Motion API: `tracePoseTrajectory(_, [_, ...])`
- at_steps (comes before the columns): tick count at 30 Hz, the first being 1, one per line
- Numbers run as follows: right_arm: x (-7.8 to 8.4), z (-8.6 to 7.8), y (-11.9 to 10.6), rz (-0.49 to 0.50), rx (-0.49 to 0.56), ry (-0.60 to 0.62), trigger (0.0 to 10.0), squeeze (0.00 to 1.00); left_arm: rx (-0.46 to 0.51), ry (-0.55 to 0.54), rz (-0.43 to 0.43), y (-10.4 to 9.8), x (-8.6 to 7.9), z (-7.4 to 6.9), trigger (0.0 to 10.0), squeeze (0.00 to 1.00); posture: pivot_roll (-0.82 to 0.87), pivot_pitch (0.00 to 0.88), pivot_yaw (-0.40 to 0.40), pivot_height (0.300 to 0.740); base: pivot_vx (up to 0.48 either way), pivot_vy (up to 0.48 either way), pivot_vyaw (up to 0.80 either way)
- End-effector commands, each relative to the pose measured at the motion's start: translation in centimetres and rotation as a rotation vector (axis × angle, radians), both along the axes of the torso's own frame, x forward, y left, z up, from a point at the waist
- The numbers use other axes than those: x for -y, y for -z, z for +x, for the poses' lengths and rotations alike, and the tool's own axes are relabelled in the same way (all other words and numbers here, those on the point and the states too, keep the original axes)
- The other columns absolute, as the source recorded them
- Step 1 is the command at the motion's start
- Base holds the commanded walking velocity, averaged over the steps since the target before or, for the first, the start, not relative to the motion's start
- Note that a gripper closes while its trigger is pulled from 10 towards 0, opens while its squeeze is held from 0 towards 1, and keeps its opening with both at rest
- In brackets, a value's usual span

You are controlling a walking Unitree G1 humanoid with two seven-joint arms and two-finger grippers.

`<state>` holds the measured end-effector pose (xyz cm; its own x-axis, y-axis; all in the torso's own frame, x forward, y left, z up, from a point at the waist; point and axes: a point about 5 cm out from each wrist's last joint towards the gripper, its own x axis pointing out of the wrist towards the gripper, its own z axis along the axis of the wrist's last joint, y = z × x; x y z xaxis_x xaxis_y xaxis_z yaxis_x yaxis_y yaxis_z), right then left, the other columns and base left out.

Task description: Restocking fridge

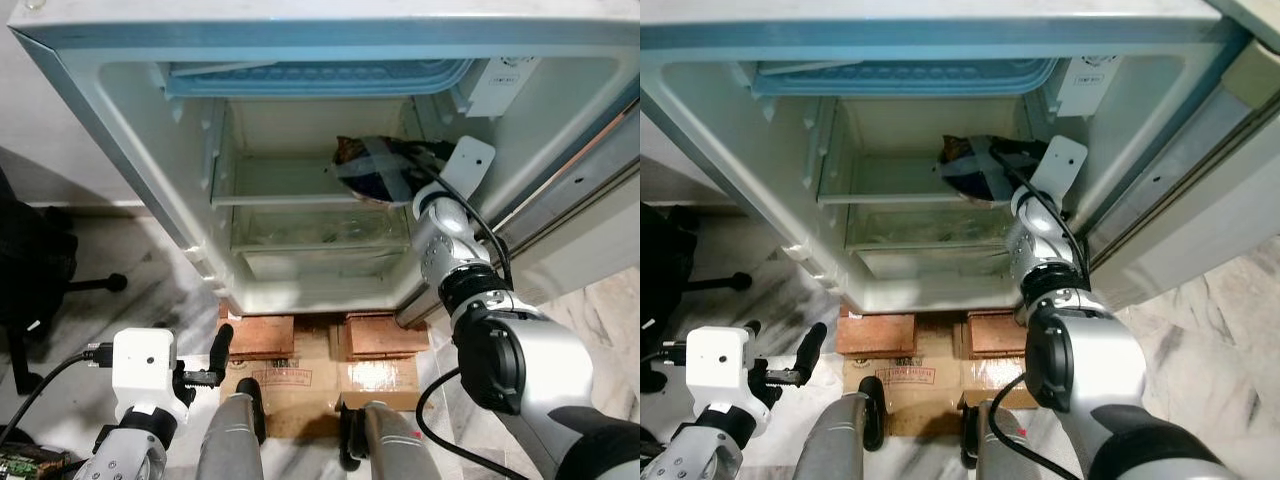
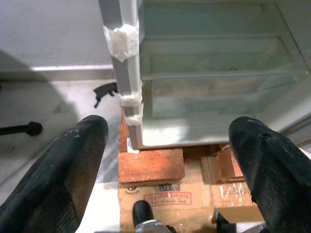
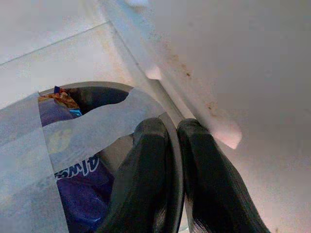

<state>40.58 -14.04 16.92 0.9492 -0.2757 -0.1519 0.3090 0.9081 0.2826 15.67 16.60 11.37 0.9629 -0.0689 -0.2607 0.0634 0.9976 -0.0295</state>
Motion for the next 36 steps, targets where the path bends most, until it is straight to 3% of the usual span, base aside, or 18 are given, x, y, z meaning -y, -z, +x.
tracePoseTrajectory(1, [0.1,-0.3,1.0,0.013,-0.056,0.04,10.0,0.51,-0.016,-0.006,0.004,-0.1,-0.1,-0.5,10.0,0.0,0.23,0.374,-0.022,0.74,0.0,0.0,0.0])
tracePoseTrajectory(2, [0.0,-0.3,0.9,0.008,-0.058,0.044,10.0,0.51,-0.017,-0.006,0.004,-0.1,-0.1,-0.5,10.0,0.0,0.23,0.374,-0.022,0.74,0.0,0.0,0.0])
tracePoseTrajectory(3, [-0.2,-0.2,0.8,0.036,-0.048,0.037,10.0,1.0,-0.018,-0.007,0.004,-0.1,-0.1,-0.4,10.0,0.0,0.23,0.371,-0.024,0.74,0.0,0.0,0.0])
tracePoseTrajectory(12, [-1.5,0.1,-0.2,0.073,-0.034,0.035,10.0,1.0,-0.018,-0.019,0.005,0.0,-0.1,-0.5,10.0,0.0,0.24,0.36,-0.031,0.74,0.0,0.0,0.0])
tracePoseTrajectory(17, [-2.3,0.5,-1.6,0.102,0.026,-0.025,10.0,1.0,-0.015,-0.018,0.004,0.1,-0.1,-0.1,10.0,0.0,0.23,0.347,-0.032,0.74,0.0,0.0,0.0])
tracePoseTrajectory(21, [-2.2,0.6,-1.9,0.07,0.048,-0.058,10.0,1.0,-0.007,-0.013,0.003,0.2,0.0,0.3,10.0,0.0,0.22,0.34,-0.034,0.74,0.0,0.0,0.0])
tracePoseTrajectory(24, [-1.7,0.7,-2.1,-0.058,0.099,-0.135,10.0,1.0,0.012,-0.015,0.0,0.1,0.1,0.8,10.0,0.0,0.21,0.325,-0.04,0.74,0.0,0.0,0.0])
tracePoseTrajectory(27, [-0.7,0.5,-2.0,-0.125,0.141,-0.179,10.0,1.0,0.02,-0.019,-0.003,0.1,0.1,1.1,10.0,0.0,0.2,0.314,-0.048,0.74,0.0,0.0,0.0])
tracePoseTrajectory(36, [2.2,-0.4,-1.0,-0.227,0.24,-0.377,10.0,1.0,0.047,-0.025,-0.007,0.1,0.3,1.7,10.0,0.0,0.18,0.284,-0.056,0.74,0.0,0.0,0.0])
